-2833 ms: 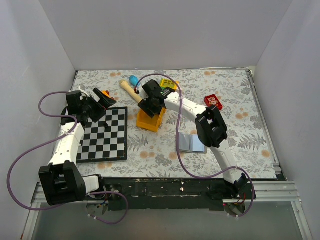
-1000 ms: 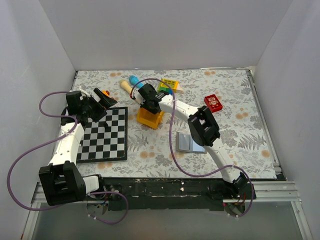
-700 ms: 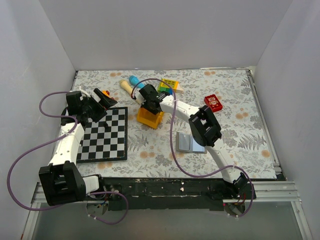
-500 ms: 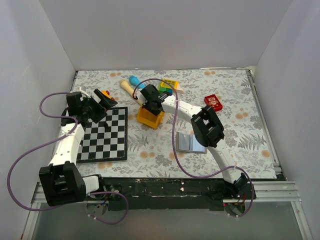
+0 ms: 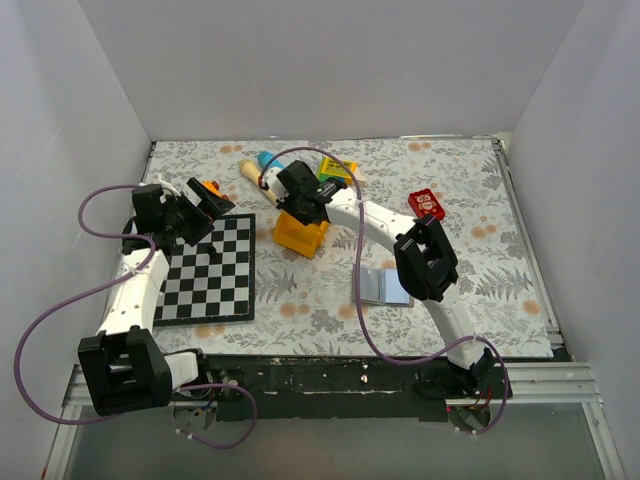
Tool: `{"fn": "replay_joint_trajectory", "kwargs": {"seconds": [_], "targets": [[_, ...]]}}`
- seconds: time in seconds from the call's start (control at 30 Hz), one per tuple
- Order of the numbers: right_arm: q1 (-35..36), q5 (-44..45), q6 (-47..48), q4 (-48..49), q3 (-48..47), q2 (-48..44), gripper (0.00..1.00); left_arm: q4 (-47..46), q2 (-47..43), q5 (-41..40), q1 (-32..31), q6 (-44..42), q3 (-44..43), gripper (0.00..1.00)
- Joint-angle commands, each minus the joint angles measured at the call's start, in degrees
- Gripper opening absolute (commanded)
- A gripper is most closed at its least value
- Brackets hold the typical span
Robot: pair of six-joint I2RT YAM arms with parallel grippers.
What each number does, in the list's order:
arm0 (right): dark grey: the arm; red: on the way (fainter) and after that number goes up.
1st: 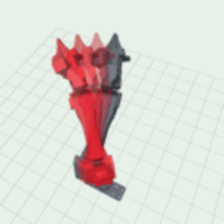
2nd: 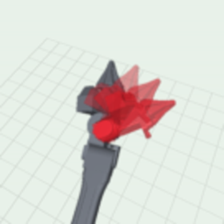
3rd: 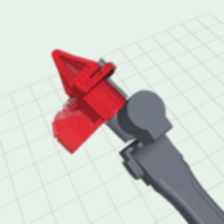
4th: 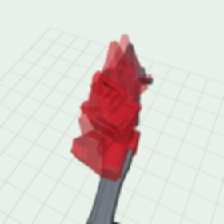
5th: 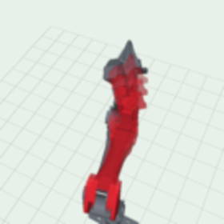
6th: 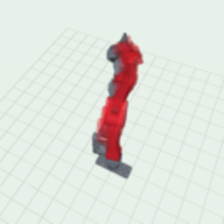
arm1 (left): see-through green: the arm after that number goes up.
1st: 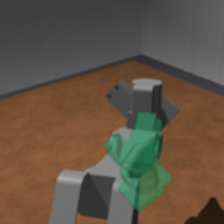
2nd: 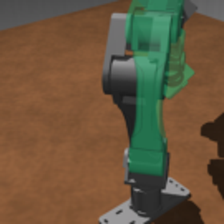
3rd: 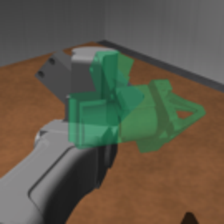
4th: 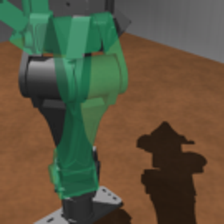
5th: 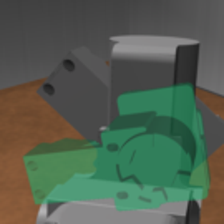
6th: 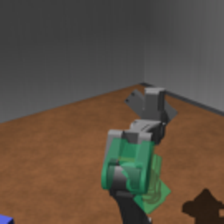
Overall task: Put the credit cards into the card holder
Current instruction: Move the storage box to the center of the board.
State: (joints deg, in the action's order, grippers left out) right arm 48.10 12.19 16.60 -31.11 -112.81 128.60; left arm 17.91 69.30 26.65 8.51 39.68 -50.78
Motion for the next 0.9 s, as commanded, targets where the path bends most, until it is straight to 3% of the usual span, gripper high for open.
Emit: {"fn": "replay_joint_trajectory", "kwargs": {"seconds": [0.0,0.1,0.2,0.87], "targets": [[-0.02,0.64,0.54,0.53,-1.35,-0.46,0.30,-0.69,-2.24,1.21,0.19,0.22,0.95,0.98],[-0.02,1.52,1.06,-0.09,-2.58,1.21,0.63,-0.69,-2.06,1.29,0.19,0.05,0.69,0.98],[-0.02,1.96,1.68,0.26,-3.02,2.01,0.74,-0.51,-2.06,1.30,0.19,-0.04,0.43,0.98],[-2.57,4.34,3.44,1.41,-5.31,8.34,0.73,-0.33,-2.06,1.73,0.19,-0.31,0.51,0.98]]}}
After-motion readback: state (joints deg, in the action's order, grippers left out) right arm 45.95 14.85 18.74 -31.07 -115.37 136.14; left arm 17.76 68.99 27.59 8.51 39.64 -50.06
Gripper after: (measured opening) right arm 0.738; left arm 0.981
